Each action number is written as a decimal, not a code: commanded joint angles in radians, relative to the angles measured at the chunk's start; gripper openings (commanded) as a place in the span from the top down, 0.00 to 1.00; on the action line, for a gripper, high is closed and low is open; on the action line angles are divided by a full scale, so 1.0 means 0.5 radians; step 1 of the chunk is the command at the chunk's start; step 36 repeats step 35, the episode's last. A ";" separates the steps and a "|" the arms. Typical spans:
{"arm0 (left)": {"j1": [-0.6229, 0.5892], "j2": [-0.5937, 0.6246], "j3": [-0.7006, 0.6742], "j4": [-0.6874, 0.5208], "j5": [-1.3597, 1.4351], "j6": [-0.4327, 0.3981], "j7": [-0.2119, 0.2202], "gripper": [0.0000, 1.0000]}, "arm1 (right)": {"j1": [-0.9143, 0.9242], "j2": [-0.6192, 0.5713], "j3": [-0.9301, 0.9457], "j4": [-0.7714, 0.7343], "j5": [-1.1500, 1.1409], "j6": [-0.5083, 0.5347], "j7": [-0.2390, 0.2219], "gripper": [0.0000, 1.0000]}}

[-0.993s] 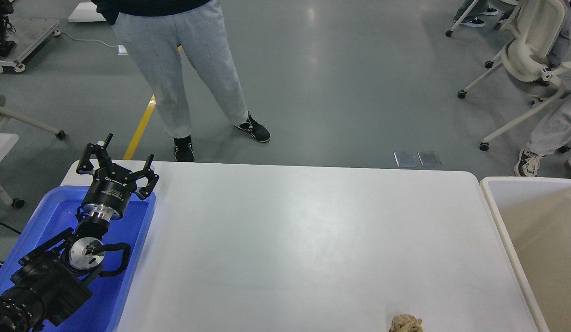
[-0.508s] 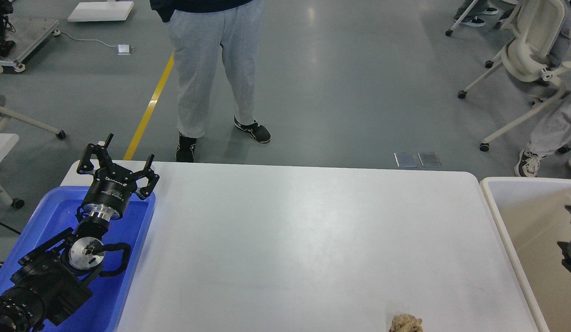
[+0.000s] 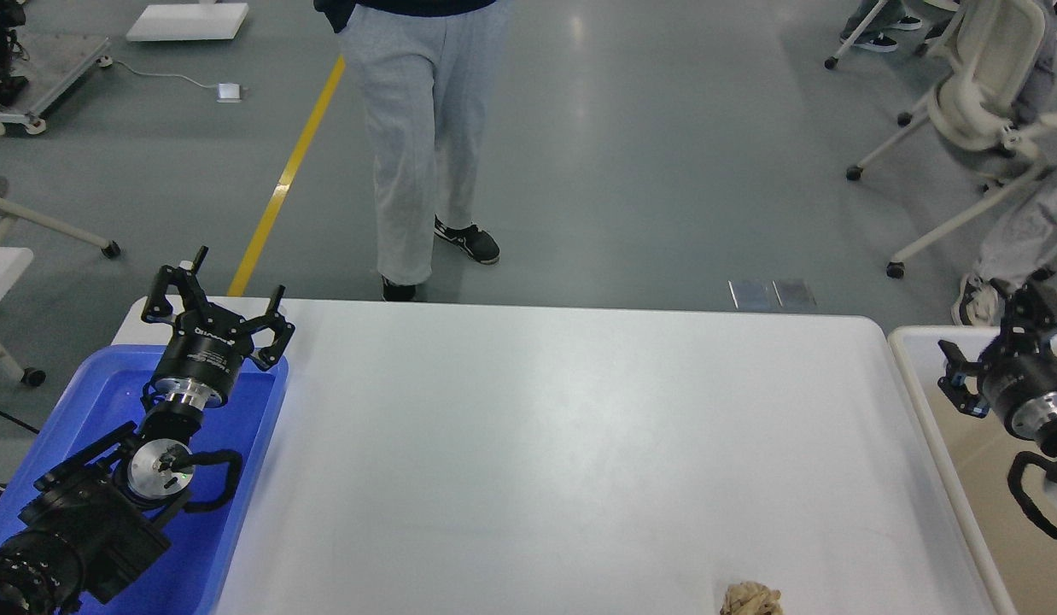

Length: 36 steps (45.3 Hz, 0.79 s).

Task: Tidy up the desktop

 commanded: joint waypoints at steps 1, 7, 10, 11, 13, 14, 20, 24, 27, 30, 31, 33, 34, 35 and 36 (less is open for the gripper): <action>0.000 0.000 0.001 0.000 0.000 0.000 -0.001 0.00 | -0.201 0.232 0.481 0.295 -0.340 -0.004 0.222 0.01; 0.000 0.000 0.001 0.000 0.000 0.000 -0.001 0.00 | -0.202 0.349 0.496 0.292 -0.442 -0.004 0.320 0.01; 0.000 0.000 0.001 0.000 0.000 0.000 -0.001 0.00 | -0.195 0.401 0.502 0.295 -0.442 -0.010 0.326 0.01; 0.003 0.000 0.001 0.000 0.000 0.000 0.002 0.00 | -0.195 0.423 0.511 0.295 -0.442 -0.013 0.329 0.01; 0.000 0.000 0.001 0.000 0.000 0.000 -0.001 0.00 | -0.198 0.453 0.530 0.292 -0.445 -0.016 0.354 0.01; 0.000 0.000 -0.002 0.000 0.000 0.000 -0.001 0.00 | -0.204 0.463 0.542 0.292 -0.445 -0.019 0.372 0.01; 0.000 0.000 0.001 0.000 0.000 0.000 -0.001 0.00 | -0.235 0.521 0.521 0.289 -0.451 -0.016 0.409 0.01; 0.000 0.000 0.001 0.000 0.000 0.000 0.002 0.00 | -0.244 0.521 0.521 0.283 -0.454 -0.016 0.409 0.01; 0.000 0.000 -0.002 0.000 0.000 0.000 -0.001 0.00 | -0.244 0.518 0.524 0.276 -0.454 -0.016 0.412 0.01; 0.000 0.000 0.001 0.000 0.000 0.000 0.002 0.00 | -0.238 0.515 0.524 0.276 -0.454 -0.016 0.412 0.01; 0.000 0.000 0.001 0.000 0.000 0.000 0.002 0.00 | -0.238 0.512 0.524 0.279 -0.454 -0.016 0.412 0.01; 0.000 0.000 0.001 0.000 0.000 0.000 -0.001 0.00 | -0.226 0.512 0.521 0.279 -0.454 -0.016 0.412 0.01; 0.000 0.000 0.001 0.000 0.000 0.000 0.002 0.00 | -0.226 0.512 0.521 0.279 -0.457 -0.016 0.415 0.01; 0.000 0.000 -0.002 0.000 0.000 0.000 -0.001 0.00 | -0.223 0.509 0.521 0.279 -0.457 -0.013 0.415 0.01; 0.000 0.000 -0.002 0.000 0.000 0.000 -0.001 0.00 | -0.223 0.509 0.521 0.279 -0.457 -0.013 0.415 0.01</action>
